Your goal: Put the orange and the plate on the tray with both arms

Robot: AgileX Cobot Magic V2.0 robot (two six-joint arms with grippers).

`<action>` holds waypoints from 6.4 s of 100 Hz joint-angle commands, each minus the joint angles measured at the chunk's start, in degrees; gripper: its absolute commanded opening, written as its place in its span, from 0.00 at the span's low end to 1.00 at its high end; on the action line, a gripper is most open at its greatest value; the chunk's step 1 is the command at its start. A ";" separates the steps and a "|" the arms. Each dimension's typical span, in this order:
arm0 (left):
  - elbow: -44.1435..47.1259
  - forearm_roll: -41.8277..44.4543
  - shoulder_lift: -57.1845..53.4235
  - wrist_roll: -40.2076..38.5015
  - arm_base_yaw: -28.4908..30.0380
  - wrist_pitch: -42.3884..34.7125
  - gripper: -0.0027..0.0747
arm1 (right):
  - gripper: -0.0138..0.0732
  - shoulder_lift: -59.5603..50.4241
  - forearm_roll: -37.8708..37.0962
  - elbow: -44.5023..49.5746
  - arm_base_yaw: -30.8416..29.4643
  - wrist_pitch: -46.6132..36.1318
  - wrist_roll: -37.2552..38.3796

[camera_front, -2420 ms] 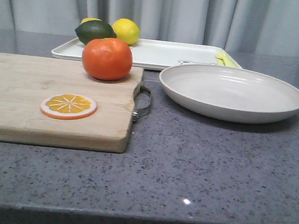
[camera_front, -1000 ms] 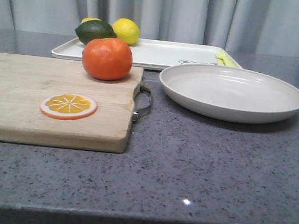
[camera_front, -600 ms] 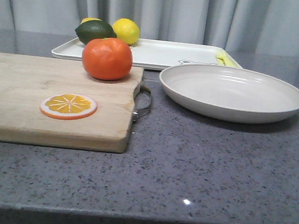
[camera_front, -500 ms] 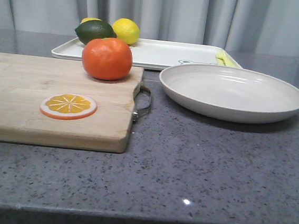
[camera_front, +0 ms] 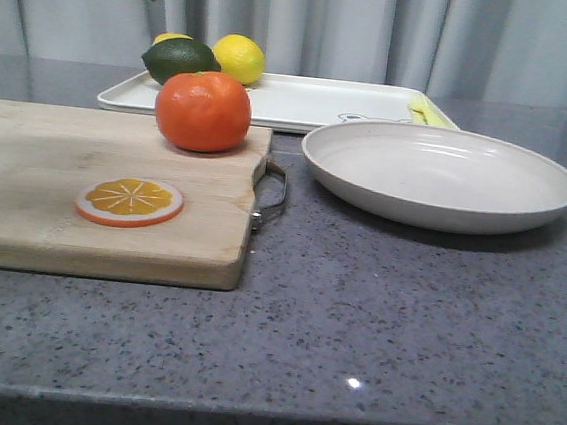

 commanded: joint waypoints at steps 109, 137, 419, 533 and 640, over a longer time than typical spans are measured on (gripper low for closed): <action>-12.44 -5.23 22.65 -0.09 -2.93 -8.04 0.86 | 0.88 0.63 0.32 -1.88 -0.17 -3.32 -0.08; -12.44 -5.85 23.02 -0.09 -2.93 -7.77 0.76 | 0.88 0.63 0.32 -1.88 -0.17 -3.32 -0.08; -29.37 -6.75 23.76 -1.65 -19.46 -9.94 0.88 | 0.88 0.63 -1.43 -1.88 -0.17 -3.07 -0.08; 25.85 -5.83 -32.21 -1.65 -19.46 -37.30 0.88 | 0.88 0.63 -1.81 -1.81 -0.17 -3.11 -0.08; 25.85 -5.83 -32.21 -1.65 -19.46 -37.30 0.88 | 0.88 38.80 15.44 -4.42 -0.15 -32.98 -6.16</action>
